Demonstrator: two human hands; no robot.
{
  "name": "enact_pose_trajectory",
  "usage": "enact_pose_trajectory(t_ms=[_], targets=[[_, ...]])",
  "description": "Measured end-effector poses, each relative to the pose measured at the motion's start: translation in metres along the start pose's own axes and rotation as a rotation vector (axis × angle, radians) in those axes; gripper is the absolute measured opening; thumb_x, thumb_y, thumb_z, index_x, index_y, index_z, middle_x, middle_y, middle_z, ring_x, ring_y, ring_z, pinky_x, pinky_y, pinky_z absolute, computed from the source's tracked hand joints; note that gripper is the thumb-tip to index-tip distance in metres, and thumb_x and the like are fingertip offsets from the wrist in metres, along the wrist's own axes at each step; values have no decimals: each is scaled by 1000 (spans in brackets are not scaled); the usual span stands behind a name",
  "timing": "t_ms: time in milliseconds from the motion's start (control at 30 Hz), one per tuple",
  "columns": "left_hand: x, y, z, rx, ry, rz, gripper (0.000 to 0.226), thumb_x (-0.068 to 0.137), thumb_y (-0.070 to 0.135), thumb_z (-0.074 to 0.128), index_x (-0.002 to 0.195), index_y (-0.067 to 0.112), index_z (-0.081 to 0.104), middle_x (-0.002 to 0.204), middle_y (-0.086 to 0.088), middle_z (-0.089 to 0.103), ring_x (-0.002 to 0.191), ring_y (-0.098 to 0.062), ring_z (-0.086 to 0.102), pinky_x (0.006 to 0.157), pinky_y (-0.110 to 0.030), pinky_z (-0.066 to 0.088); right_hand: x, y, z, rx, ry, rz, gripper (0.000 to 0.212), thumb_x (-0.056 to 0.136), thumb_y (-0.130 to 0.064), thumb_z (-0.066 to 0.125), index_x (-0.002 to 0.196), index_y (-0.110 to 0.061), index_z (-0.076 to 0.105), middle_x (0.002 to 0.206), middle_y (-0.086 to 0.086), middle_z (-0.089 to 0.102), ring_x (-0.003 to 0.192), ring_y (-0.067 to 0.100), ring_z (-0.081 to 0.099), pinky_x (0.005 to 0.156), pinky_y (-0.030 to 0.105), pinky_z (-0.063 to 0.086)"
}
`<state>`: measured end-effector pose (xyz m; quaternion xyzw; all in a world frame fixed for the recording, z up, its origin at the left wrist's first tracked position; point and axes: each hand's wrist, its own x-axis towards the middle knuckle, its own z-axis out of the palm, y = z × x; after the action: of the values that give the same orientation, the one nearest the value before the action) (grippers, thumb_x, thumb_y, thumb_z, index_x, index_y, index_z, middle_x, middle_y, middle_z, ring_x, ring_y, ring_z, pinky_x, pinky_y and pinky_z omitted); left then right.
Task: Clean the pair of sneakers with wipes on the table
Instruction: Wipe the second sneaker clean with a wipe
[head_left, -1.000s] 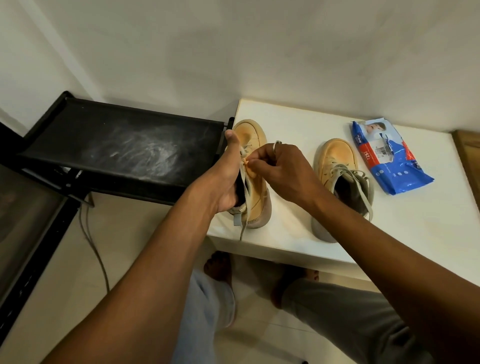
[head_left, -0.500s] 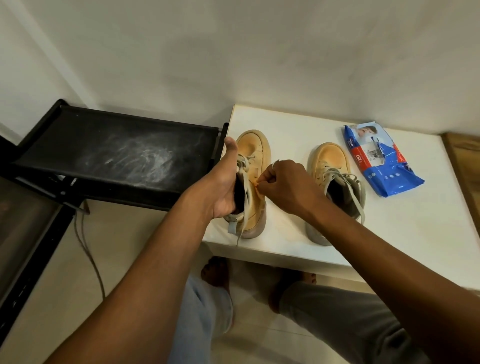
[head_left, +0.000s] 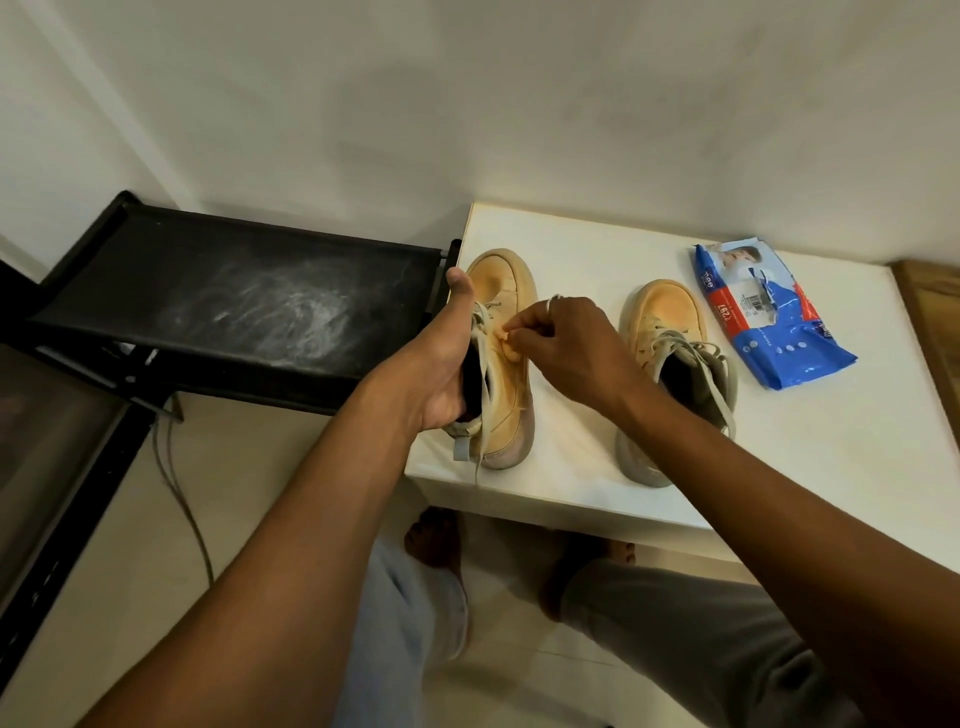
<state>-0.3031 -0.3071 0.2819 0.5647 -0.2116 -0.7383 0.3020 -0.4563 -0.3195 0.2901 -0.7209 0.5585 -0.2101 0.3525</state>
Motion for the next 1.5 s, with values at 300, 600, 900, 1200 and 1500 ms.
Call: enact_pose_trajectory(t_ms=[300,600,900,1200,1500], targets=[[-2,2,1,-12,-8,-4,107,76,93,15,137,18,60,121,-18,72,112,-37,69,107,-56,46,-2,-7,-26,-21,-231,15,13,90,-24,68,95,-16,77,84,-6,72,81,13,67,76,32,56],[-6,1,3,1,59,8,105,75,94,19,137,19,60,122,-17,71,114,-37,68,107,-57,46,12,3,5,7,-30,-85,17,94,-19,60,102,-16,74,86,-9,70,76,1,64,68,14,49],[-9,4,1,-58,17,-25,107,78,92,12,137,15,59,124,-18,70,113,-37,68,107,-57,46,-1,1,-22,-92,-389,-111,19,96,-19,61,111,-19,72,100,-10,69,88,3,63,80,17,51],[-26,2,3,67,228,15,44,91,37,71,126,11,62,108,-14,73,100,-33,70,87,-49,57,-6,14,-34,-1,16,-126,15,95,-24,63,102,-19,75,83,-13,72,76,3,66,71,21,53],[-21,4,-5,-31,302,14,37,96,34,66,129,18,57,112,-13,70,101,-37,66,78,-52,52,-8,0,-5,-40,18,-98,25,96,-27,62,117,-17,70,103,-6,70,86,4,60,70,5,40]])
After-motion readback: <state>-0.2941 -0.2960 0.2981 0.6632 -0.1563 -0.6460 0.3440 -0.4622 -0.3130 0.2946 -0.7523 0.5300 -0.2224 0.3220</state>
